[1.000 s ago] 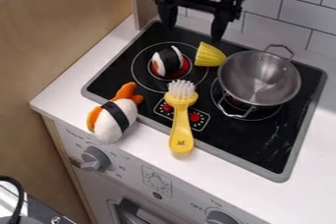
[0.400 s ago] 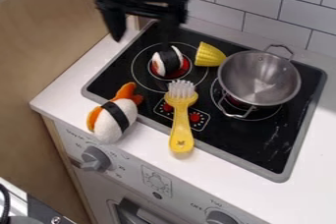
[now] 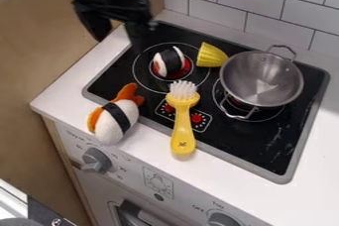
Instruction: Put the sushi to the right silver pot
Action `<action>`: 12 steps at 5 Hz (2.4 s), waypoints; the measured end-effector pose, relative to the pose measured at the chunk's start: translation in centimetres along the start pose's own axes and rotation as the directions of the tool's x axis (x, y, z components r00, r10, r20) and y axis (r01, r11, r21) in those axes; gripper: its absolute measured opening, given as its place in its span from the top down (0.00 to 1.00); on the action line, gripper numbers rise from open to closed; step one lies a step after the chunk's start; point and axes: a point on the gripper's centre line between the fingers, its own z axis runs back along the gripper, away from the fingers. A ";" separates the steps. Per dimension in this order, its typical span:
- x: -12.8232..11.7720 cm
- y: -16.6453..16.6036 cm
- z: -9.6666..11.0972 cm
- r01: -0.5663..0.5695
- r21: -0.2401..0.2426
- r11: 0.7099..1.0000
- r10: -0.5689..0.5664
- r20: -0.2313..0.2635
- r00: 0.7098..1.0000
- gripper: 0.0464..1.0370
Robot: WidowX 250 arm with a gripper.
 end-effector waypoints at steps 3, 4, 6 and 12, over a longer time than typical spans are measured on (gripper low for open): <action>-3.1 -0.6 0.3 0.057 0.088 0.994 -0.058 0.009 0.998 0.04; -3.9 -0.7 -0.2 0.060 0.105 0.993 -0.063 0.025 0.998 0.04; -5.6 -1.2 -1.9 0.042 0.131 0.990 -0.051 0.064 0.997 0.04; -7.5 -2.0 -6.6 -0.017 0.108 0.994 -0.005 0.198 0.980 0.09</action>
